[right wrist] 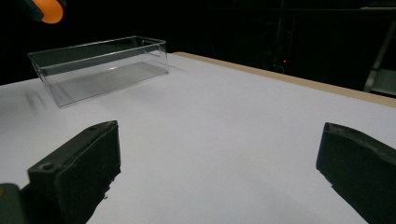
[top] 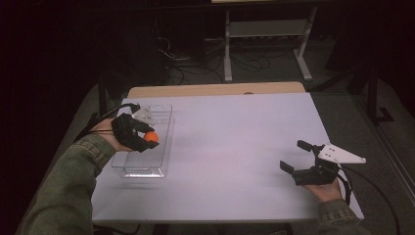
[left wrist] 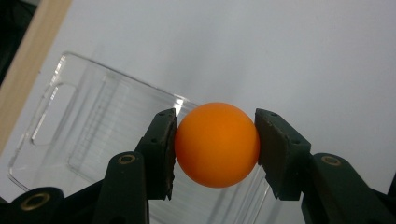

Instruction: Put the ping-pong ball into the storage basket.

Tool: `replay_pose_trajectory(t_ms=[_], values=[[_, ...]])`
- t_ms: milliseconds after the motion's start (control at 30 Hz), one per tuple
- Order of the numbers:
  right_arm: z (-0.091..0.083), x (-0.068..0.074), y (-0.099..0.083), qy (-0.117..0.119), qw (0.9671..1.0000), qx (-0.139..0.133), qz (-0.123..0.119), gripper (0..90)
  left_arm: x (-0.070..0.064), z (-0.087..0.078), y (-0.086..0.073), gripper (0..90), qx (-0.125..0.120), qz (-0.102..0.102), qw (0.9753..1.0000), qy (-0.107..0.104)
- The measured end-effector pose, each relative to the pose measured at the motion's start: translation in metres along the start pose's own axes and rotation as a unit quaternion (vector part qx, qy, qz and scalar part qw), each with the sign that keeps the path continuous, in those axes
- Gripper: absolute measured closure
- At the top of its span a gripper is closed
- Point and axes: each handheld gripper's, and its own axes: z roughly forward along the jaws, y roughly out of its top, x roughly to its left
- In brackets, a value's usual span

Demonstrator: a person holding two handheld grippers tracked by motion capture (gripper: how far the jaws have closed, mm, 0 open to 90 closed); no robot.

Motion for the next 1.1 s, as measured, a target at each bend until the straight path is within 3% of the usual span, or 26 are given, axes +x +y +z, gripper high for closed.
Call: replay_pose_trajectory(t_ms=[633, 1100], values=[[0.001, 0.0, 0.0, 0.001, 1.0, 0.002, -0.001, 0.0, 0.003, 0.007, 0.0, 50.2, 0.039, 0.01, 0.9991, -0.015], [0.0, 0.0, 0.0, -0.001, 1.0, 0.003, -0.003, 0.0, 0.003, 0.014, 0.0, 50.1, 0.07, 0.02, 0.997, -0.027]])
